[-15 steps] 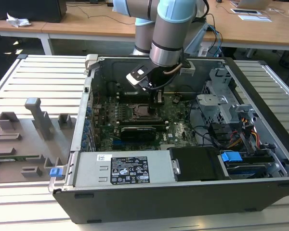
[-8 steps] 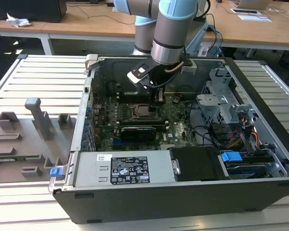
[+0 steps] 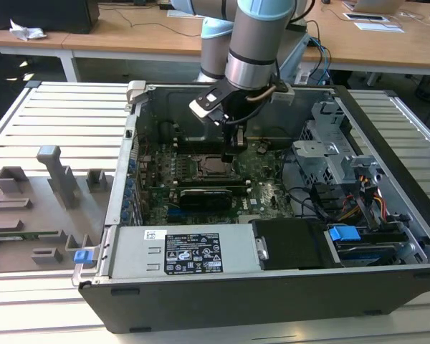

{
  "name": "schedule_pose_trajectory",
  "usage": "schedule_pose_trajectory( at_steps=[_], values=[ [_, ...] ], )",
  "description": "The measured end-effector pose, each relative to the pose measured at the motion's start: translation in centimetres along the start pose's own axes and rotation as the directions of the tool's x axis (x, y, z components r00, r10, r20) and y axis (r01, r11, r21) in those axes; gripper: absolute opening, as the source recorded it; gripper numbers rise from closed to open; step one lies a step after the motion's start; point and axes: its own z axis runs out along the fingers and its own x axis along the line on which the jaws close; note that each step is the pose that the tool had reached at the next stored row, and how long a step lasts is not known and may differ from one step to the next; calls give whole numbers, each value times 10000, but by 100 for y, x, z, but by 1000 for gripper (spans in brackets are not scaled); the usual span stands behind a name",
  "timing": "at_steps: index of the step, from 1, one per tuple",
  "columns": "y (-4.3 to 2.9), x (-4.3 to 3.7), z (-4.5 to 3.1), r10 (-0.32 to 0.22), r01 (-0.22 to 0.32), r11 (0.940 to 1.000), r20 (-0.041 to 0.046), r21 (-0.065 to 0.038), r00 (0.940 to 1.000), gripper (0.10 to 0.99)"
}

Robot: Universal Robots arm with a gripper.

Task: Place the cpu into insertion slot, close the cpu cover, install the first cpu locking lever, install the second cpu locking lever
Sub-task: 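Close the cpu cover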

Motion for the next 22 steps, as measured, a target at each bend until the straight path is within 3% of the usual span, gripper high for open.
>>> schedule_pose_trajectory(
  at_steps=[13,22],
  values=[
    [-26,-12,-297,0,0,10000,0,0,10000,106],
    [-27,-12,-309,0,0,10000,0,0,10000,106]
  ],
)
